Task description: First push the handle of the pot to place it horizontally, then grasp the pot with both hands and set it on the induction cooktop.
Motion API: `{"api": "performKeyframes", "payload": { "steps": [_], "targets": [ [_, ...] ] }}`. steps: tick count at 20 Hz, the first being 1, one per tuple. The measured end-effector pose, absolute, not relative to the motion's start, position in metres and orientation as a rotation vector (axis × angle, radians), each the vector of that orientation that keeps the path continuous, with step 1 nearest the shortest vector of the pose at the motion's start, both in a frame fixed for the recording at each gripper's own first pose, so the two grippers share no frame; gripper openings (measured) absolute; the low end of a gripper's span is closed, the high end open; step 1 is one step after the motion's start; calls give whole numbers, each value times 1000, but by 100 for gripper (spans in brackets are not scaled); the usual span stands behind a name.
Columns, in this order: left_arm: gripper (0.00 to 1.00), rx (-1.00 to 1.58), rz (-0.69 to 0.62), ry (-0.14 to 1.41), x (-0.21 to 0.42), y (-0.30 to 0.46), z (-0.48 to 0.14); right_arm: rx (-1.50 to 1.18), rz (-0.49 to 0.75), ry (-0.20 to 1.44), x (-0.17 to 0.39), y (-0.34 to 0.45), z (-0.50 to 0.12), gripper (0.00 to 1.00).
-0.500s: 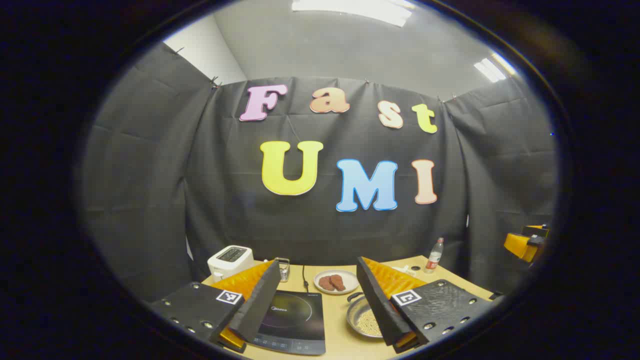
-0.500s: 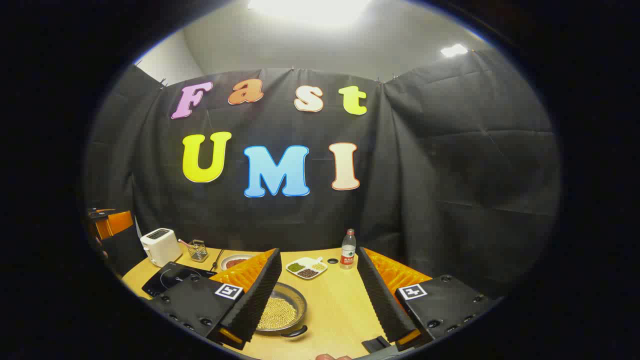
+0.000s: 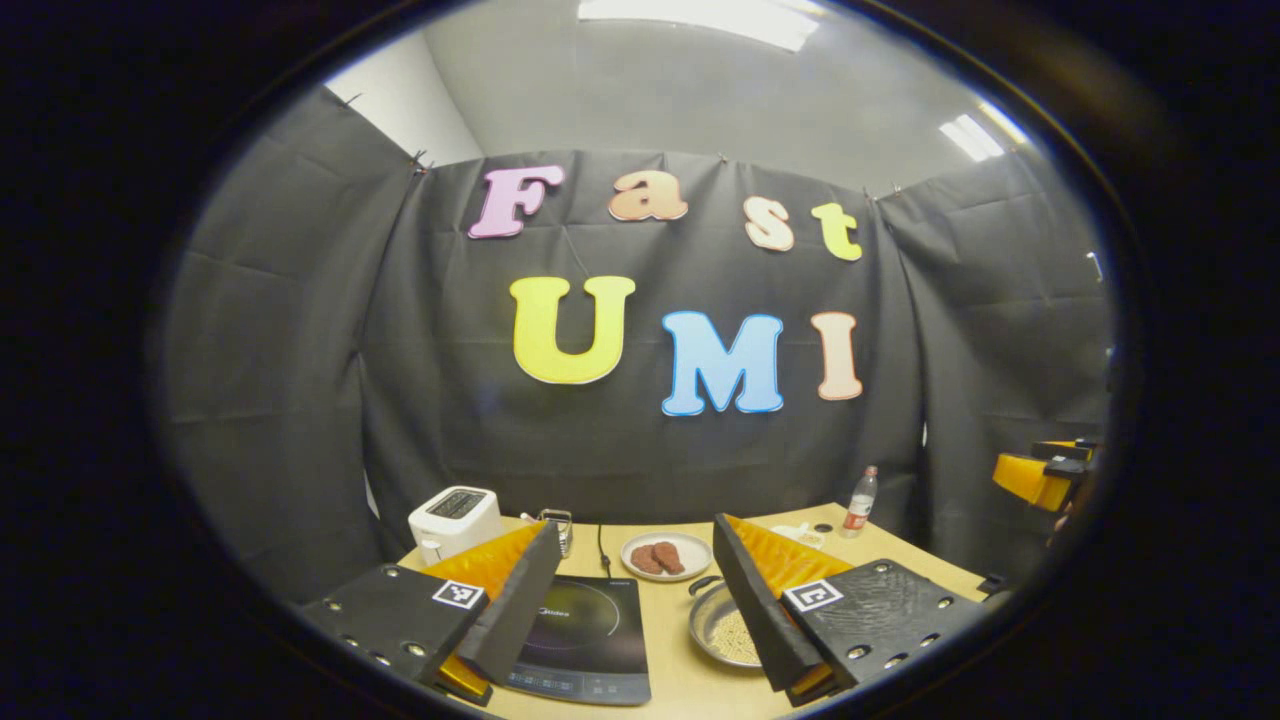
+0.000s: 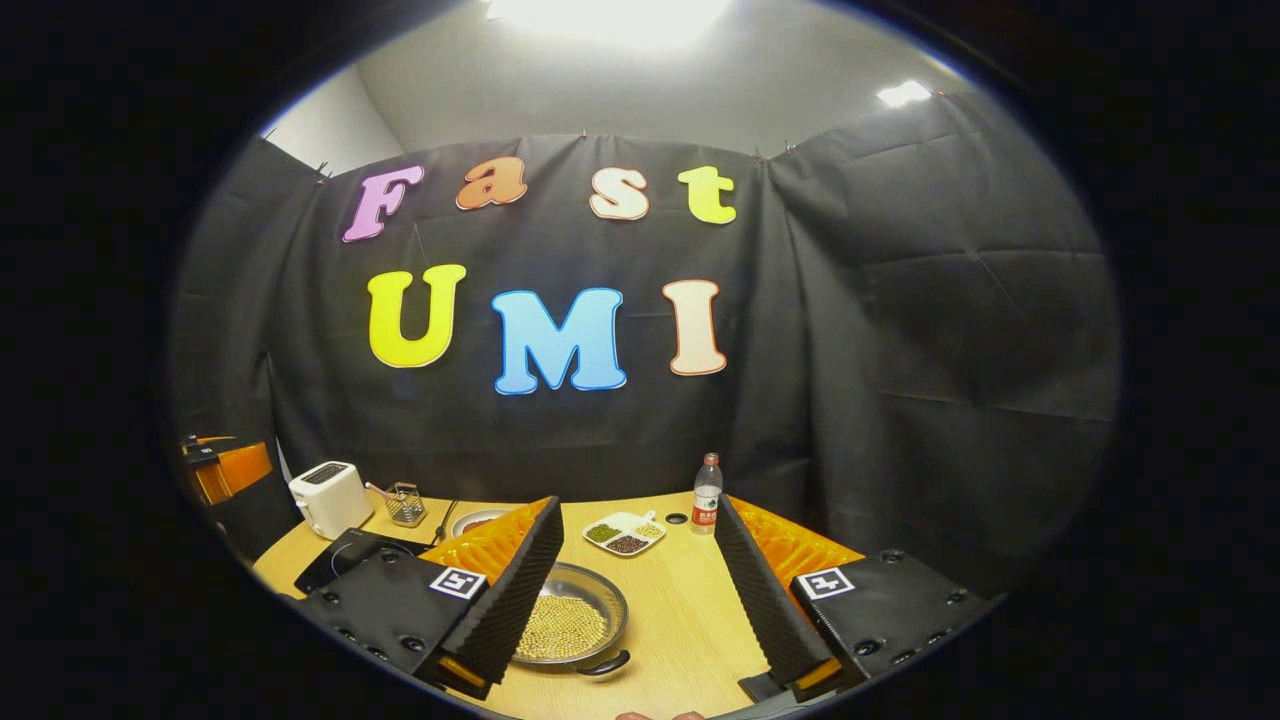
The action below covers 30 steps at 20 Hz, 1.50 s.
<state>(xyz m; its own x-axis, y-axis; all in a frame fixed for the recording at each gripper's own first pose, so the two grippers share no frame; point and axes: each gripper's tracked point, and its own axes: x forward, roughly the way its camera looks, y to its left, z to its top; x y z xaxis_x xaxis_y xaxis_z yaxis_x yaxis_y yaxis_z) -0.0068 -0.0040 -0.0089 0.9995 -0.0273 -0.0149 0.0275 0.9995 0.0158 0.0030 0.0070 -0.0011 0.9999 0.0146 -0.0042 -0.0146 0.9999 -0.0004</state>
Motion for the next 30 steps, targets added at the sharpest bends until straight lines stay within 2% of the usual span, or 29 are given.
{"api": "performKeyframes", "payload": {
  "steps": [13,20,23,24,27,28,29,30],
  "targets": [
    [89,41,-54,14,-9,-15,-10,-19,73,51,14,23,-12,96],
    [89,43,-46,24,-11,-12,-14,-48,164,85,21,50,-18,94],
    [89,49,-32,18,-14,-7,-12,-70,196,105,22,60,-22,80],
    [89,49,-30,18,-15,-6,-12,-78,203,116,24,62,-25,81],
    [89,34,-16,24,-16,0,-16,-90,231,143,25,71,-29,51],
    [89,28,-13,28,-17,1,-17,-94,242,154,26,74,-31,45],
    [89,24,-11,30,-19,3,-19,-99,254,165,26,77,-34,35],
    [89,21,-7,30,-20,3,-19,-105,266,175,27,81,-37,33]
  ]
}}
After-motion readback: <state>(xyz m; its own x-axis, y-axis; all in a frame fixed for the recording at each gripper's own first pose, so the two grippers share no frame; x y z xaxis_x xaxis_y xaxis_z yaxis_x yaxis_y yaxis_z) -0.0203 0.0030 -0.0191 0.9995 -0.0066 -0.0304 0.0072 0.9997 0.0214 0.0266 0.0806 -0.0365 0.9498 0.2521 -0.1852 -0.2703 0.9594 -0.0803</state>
